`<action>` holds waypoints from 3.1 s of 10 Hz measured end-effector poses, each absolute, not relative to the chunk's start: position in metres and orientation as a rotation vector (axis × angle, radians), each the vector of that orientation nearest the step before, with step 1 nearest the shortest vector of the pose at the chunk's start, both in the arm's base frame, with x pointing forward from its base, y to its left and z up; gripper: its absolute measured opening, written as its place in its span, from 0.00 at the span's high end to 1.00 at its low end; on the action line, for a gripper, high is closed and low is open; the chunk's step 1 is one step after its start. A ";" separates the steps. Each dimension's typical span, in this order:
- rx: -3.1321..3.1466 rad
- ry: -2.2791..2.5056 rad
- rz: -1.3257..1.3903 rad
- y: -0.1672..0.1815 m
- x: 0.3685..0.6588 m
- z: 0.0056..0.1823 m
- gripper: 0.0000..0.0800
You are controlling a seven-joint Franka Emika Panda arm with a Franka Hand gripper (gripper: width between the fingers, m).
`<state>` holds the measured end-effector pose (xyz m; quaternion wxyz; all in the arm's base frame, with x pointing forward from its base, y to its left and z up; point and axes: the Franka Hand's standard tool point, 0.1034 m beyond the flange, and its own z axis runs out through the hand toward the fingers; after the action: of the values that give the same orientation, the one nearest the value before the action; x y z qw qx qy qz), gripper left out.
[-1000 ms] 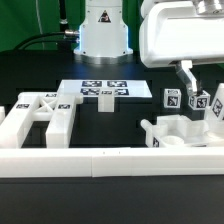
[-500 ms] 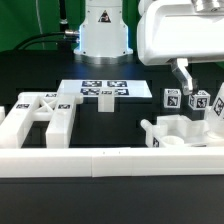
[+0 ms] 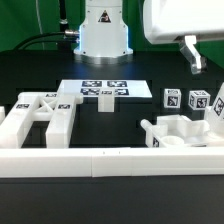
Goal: Assemble chair
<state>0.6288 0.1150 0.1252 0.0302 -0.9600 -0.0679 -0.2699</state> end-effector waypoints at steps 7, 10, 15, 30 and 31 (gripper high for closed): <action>-3.037 -0.241 -0.307 0.118 0.620 0.108 0.19; -3.039 -0.247 0.011 0.121 0.614 0.108 0.19; -3.037 -0.244 0.069 0.120 0.629 0.097 0.19; -3.052 -0.041 -0.083 0.116 0.619 0.080 0.64; -3.048 0.141 -0.098 0.120 0.612 0.076 0.64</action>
Offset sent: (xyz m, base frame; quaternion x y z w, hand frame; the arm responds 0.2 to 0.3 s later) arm 0.0000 0.0000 0.0000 0.0000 -0.1296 0.0000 0.9916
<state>0.6115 0.1196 0.0764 0.0444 -0.9974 0.0462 -0.0322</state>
